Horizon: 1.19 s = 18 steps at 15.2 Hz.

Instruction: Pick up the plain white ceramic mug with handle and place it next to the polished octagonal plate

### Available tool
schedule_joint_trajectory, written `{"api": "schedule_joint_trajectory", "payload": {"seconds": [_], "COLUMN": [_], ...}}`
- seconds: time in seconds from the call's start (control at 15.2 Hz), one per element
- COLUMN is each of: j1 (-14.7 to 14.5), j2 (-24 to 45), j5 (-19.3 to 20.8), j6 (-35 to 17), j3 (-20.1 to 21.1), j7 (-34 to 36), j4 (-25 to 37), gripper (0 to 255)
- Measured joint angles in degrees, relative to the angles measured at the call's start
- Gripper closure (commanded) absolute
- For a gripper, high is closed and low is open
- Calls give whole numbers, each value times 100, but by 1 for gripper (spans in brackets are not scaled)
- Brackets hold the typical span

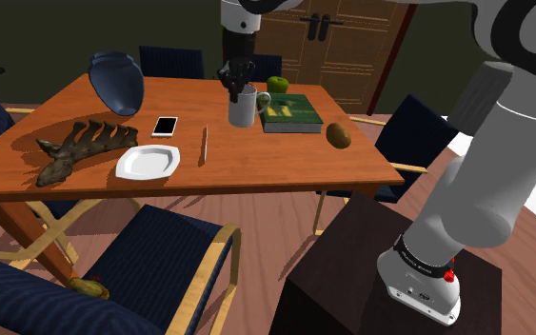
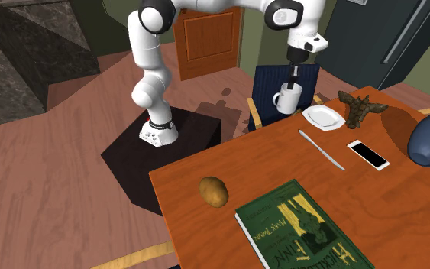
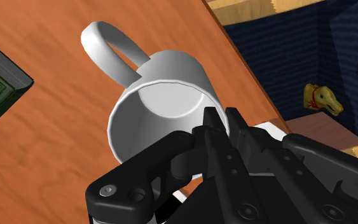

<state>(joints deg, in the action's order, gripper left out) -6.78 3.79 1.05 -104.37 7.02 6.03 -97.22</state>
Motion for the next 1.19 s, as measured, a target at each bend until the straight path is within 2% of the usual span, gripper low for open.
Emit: {"api": "schedule_joint_trajectory", "payload": {"seconds": [0.07, 0.2, 1.19], "j1": [-61, -95, -102], "j2": [222, 354, 508], "j5": [38, 59, 94], "j6": [75, -4, -1088], "j3": [49, 72, 71], "j7": [113, 175, 227], "j4": [292, 343, -590], "gripper": [255, 255, 255]}}
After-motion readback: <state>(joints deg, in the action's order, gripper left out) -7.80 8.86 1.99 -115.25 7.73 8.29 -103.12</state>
